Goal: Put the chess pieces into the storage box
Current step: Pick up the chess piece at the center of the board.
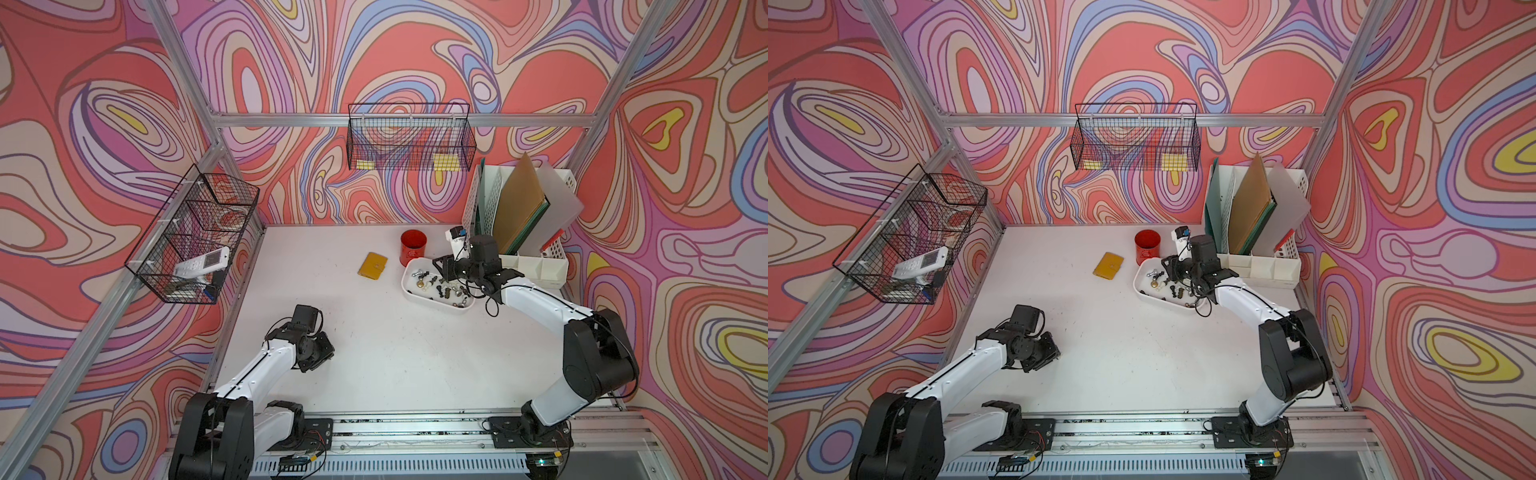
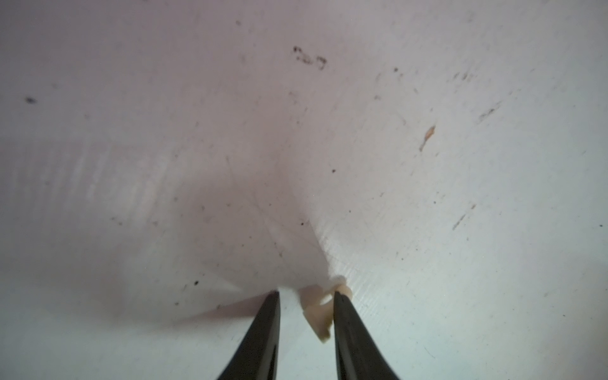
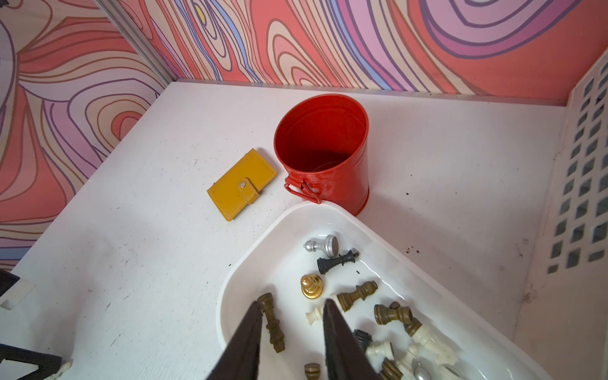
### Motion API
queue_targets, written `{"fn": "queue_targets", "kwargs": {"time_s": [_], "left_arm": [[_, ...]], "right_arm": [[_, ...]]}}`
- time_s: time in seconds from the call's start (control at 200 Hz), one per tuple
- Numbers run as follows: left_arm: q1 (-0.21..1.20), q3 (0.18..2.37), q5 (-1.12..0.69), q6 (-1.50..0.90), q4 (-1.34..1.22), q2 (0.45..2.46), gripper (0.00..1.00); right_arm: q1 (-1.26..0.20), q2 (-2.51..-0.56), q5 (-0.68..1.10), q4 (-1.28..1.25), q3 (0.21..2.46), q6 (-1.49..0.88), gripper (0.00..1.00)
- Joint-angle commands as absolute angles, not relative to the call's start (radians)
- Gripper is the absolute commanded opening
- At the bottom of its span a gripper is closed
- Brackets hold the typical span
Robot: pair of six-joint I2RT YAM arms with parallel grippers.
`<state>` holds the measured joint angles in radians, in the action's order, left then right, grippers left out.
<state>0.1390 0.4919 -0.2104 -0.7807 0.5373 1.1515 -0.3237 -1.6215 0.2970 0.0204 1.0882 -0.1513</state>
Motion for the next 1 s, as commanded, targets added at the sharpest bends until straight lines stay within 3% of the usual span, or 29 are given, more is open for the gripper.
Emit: {"fn": "queue_targets", "kwargs": {"time_s": [0.0, 0.996], "left_arm": [[0.16, 0.506, -0.216, -0.759, 0.585, 1.176, 0.33], [0.338, 0.656, -0.098, -0.716, 0.708, 1.366, 0.31]], "right_arm": [[-0.323, -1.623, 0.32, 0.009, 1.078, -0.162, 0.33], [-0.324, -1.624, 0.345, -0.015, 1.049, -0.183, 0.33]]}}
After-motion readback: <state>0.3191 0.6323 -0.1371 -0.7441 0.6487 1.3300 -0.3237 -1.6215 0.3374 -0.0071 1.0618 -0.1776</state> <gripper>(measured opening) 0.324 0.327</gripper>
